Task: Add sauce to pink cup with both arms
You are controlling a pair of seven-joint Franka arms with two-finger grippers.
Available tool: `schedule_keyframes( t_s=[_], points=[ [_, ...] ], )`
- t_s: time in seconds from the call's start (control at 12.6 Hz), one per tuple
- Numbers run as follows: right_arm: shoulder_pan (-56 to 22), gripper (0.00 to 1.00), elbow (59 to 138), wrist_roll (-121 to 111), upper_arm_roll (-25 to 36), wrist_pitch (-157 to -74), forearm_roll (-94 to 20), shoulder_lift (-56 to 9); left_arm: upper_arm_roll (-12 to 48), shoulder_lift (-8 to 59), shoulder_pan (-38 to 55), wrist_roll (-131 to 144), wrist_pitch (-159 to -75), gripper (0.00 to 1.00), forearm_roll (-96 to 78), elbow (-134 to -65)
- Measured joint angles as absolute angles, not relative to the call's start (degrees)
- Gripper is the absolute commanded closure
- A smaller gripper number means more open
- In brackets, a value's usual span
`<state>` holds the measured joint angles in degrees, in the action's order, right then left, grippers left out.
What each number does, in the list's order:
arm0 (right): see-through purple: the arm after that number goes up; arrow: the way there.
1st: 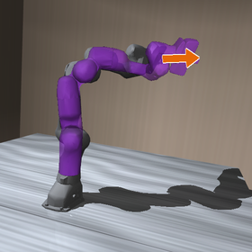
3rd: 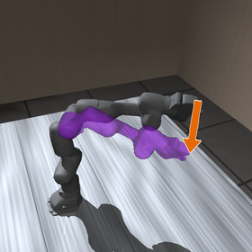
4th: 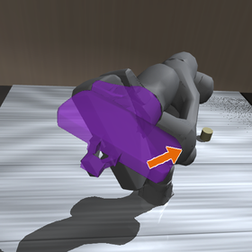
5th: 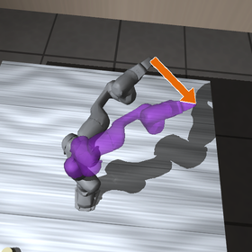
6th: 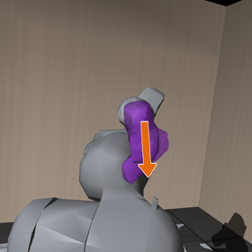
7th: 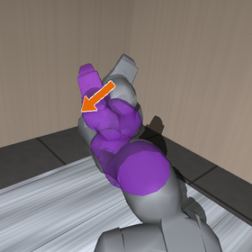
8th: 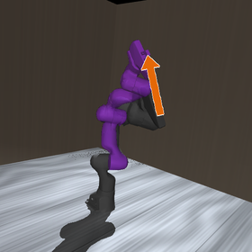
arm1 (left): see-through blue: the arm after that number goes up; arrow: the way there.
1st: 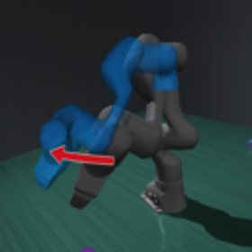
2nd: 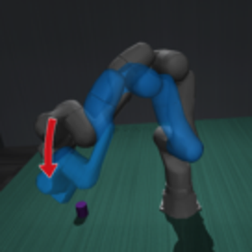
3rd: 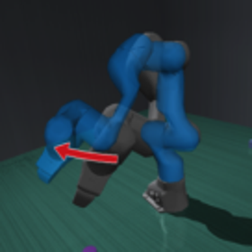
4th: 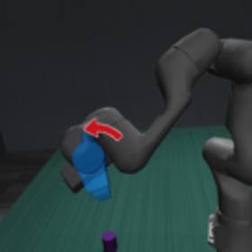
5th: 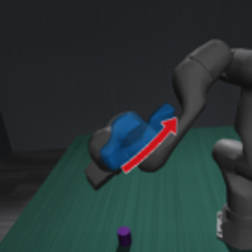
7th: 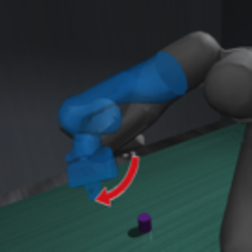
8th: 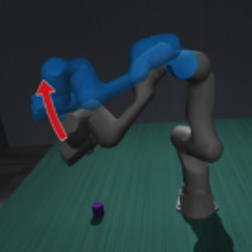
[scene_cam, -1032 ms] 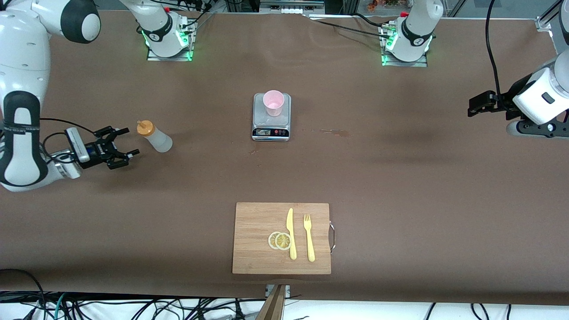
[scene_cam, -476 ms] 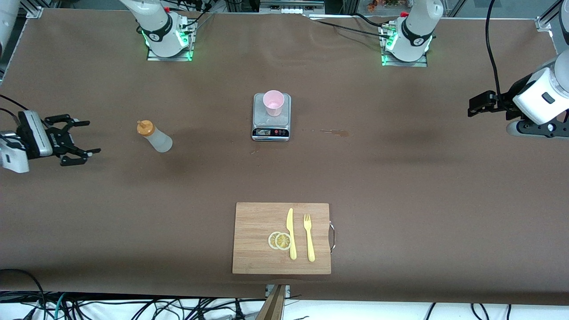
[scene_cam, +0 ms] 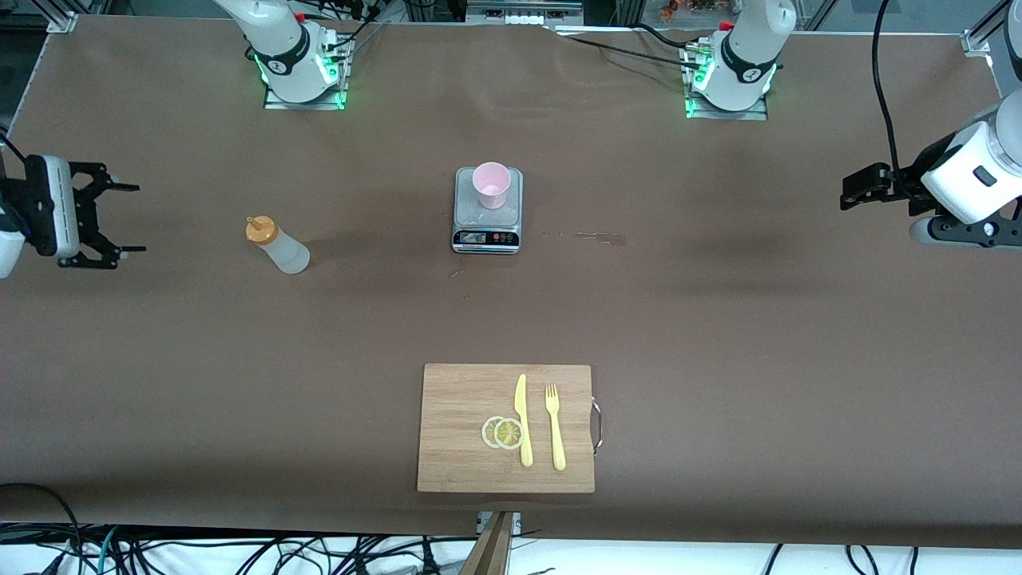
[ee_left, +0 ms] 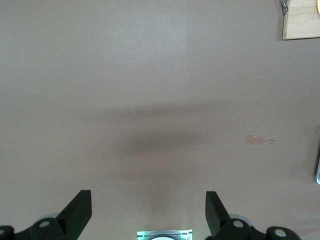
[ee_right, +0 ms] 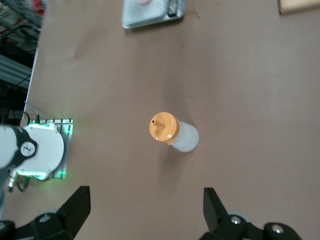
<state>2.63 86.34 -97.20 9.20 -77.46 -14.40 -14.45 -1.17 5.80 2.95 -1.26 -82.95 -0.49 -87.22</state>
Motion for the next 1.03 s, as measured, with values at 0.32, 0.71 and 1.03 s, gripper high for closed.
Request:
schedule_keyframes(
  t_s=[0.32,0.71,1.03],
  points=[
    [1.38,0.0,89.35,-75.62,5.74,-77.81,-9.54,-6.43,-1.17,5.81,2.95,-1.26,-82.95,0.0,-0.49,-87.21],
    [-2.77,0.0,91.51,-49.38,5.07,-78.81,-5.34,-0.26,-1.18,5.81,2.95,-1.26,-82.95,0.0,-0.5,-87.2],
    [-4.11,0.0,93.02,-42.07,4.71,-88.17,-2.1,1.6,-1.18,5.81,2.95,-1.26,-82.95,0.0,-0.5,-87.2]
  ],
)
